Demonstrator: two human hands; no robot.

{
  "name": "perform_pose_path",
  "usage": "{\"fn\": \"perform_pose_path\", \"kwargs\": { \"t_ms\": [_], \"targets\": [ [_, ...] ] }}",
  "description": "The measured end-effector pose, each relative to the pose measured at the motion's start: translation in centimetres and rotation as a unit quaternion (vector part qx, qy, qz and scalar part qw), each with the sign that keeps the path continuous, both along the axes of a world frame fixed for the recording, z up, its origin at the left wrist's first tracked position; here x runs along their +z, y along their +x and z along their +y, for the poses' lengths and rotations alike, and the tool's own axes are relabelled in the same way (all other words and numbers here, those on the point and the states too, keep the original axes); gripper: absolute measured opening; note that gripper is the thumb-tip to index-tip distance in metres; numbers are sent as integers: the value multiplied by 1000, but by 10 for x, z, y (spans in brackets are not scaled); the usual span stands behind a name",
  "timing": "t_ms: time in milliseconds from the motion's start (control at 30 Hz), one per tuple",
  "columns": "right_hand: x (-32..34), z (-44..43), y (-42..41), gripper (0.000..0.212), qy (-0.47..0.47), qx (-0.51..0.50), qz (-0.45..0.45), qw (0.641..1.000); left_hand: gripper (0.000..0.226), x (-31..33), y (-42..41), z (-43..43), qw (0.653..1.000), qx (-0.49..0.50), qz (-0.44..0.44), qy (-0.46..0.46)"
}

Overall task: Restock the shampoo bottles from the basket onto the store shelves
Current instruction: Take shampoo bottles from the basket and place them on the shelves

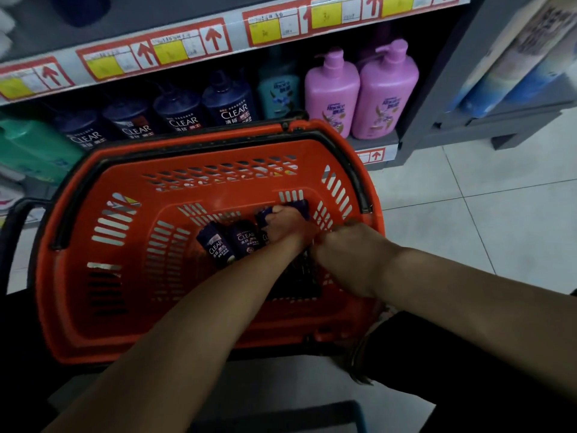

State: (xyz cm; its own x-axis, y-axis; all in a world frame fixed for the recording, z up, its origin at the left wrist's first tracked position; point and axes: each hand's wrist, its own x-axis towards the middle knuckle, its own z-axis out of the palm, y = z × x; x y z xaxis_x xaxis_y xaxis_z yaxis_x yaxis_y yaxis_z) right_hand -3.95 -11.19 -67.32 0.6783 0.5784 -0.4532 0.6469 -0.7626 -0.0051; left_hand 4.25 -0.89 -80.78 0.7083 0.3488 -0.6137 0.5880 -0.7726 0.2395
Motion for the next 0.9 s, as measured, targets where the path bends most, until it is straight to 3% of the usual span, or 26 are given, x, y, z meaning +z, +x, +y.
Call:
{"fn": "perform_pose_path", "kwargs": {
  "t_ms": [200, 300, 467, 600, 700, 900],
  "targets": [
    [8, 1, 1, 25, -21, 1, 22, 1000, 93, 10, -9, 16, 996, 48, -2, -71],
    [12, 5, 1, 25, -46, 8, 26, 999, 118, 5, -10, 40, 984, 104, -23, -142],
    [20, 11, 1, 29, -87, 11, 58, 994, 108, 25, -32, 74, 954, 181, -90, -222],
    [18, 16, 4, 23, -92, -23, 85, 992, 97, 60, -42, 88, 942, 159, -159, -248],
    [22, 27, 8, 32, -47, -78, 72, 993, 96, 104, -43, 104, 925, 151, -197, -286],
    [49, 71, 9, 65, 172, -194, 9, 966, 53, 193, -47, 141, 886, 150, -278, -340]
  ]
}}
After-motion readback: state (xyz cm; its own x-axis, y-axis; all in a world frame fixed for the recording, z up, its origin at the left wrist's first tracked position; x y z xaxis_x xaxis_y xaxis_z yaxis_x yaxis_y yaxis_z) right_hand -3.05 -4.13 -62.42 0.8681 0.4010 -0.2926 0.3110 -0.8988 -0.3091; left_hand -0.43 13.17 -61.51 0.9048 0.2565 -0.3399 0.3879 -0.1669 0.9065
